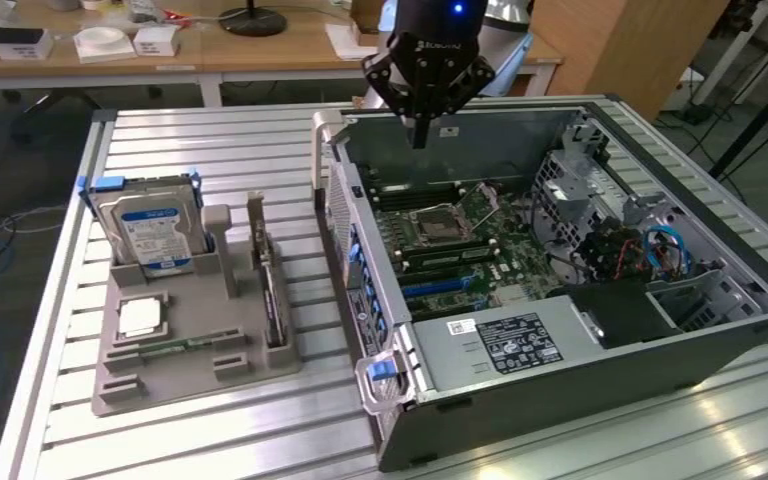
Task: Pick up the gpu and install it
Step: 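Reach for the gpu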
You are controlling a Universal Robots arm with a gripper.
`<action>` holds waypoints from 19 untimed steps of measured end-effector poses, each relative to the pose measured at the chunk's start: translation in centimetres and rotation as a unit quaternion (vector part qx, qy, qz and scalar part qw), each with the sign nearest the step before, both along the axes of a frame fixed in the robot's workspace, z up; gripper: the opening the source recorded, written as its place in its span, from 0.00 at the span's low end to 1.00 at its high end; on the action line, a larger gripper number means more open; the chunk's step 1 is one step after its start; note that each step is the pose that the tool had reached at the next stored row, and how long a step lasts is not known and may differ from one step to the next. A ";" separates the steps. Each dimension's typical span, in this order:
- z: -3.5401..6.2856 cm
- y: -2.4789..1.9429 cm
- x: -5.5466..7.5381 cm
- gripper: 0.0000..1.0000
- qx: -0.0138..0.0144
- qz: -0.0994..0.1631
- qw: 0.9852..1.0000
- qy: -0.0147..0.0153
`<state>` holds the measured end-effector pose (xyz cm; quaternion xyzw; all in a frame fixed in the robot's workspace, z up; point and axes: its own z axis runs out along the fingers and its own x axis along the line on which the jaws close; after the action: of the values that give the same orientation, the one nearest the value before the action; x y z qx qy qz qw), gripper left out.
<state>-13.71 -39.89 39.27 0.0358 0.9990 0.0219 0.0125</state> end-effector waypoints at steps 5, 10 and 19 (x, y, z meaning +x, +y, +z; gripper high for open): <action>-0.01 0.00 -0.4 0.11 0.000 0.000 1.000 0.000; -0.02 0.00 -0.6 0.11 0.000 0.000 1.000 0.000; -0.03 0.00 -1.3 0.11 0.000 0.000 1.000 0.000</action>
<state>-15.02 -39.89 39.25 0.0358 0.9990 0.0219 0.0125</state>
